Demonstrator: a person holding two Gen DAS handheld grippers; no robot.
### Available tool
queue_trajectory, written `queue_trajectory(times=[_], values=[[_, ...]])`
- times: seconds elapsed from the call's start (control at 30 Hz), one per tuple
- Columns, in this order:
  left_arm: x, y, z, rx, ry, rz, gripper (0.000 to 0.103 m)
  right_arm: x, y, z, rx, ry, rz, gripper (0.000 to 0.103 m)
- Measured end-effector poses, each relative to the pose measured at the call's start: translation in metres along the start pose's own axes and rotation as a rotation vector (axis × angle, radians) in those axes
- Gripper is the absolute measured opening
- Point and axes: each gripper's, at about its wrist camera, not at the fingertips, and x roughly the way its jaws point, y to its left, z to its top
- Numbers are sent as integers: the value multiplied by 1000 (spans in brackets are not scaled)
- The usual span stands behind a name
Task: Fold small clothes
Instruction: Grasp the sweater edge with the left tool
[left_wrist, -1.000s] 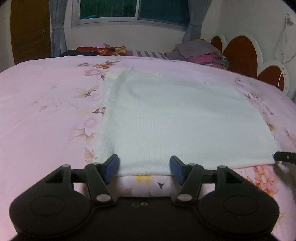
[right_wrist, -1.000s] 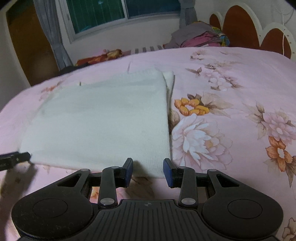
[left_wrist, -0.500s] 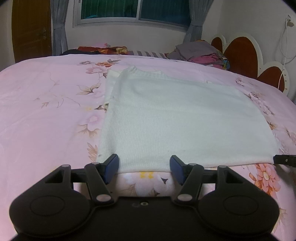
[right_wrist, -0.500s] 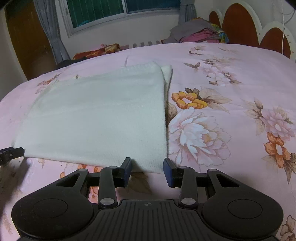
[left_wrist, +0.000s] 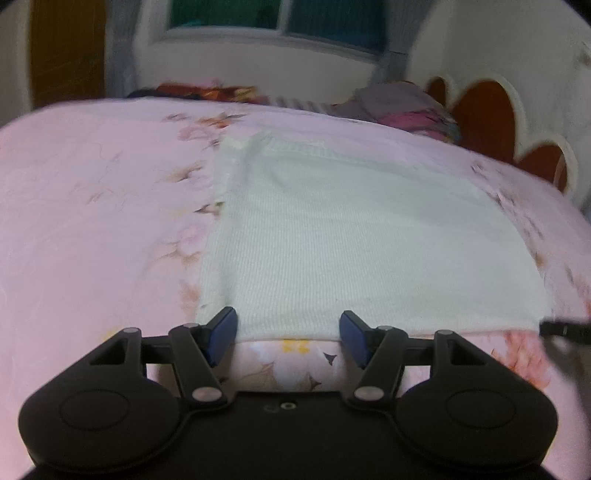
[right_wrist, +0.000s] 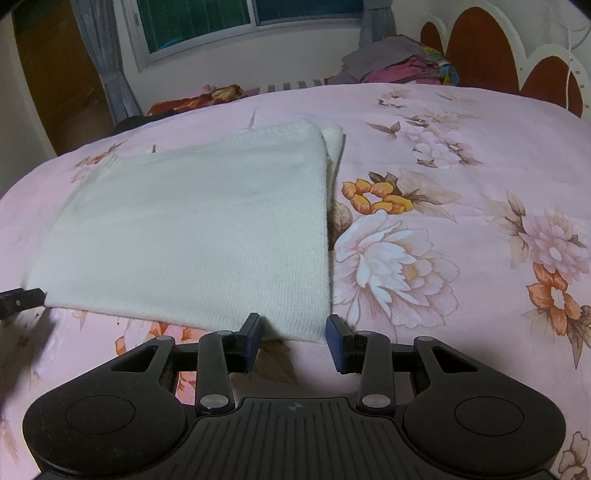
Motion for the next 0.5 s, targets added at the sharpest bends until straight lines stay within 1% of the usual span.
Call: queue_trajectory(times=[0.03, 0.07, 0.1, 0.13, 0.17, 0.2, 0.23, 0.27, 0.3, 0.33, 0.4, 0.47, 0.5], values=[[-11, 3, 1, -37, -30, 48, 68, -6, 0, 1, 7, -13, -10, 37], [-26, 6, 0, -65, -84, 79, 69, -18, 2, 1, 5, -62, -12, 37], [-36, 9, -3, -93, -116, 74, 69, -31, 4, 0, -9, -115, 6, 37], [-42, 12, -7, -132, -114, 42, 62, -42, 7, -2, -29, -145, 33, 37], [-43, 15, -11, -172, -98, 2, 55, -46, 10, -4, -42, -150, 50, 37], [-41, 18, -15, -228, -77, -45, 47, -49, 13, -6, -51, -148, 63, 36], [-37, 24, -21, -304, -55, -76, 45, -49, 15, -8, -55, -140, 77, 26], [-30, 30, -28, -401, -36, -85, 45, -48, 17, -9, -49, -132, 92, 14], [-24, 37, -34, -484, -28, -89, 45, -47, 17, -10, -37, -125, 105, 9], [-20, 43, -40, -572, -43, -106, 45, -46, 18, -10, -21, -121, 120, 0], [-13, 50, -45, -689, -89, -161, 44, -46, 22, -8, -12, -128, 134, 0], [-2, 53, -44, -753, -102, -206, 41, -42, 27, -2, -16, -130, 141, 0], [4, 54, -43, -782, -106, -221, 37, -37, 30, 4, -13, -127, 149, 0]])
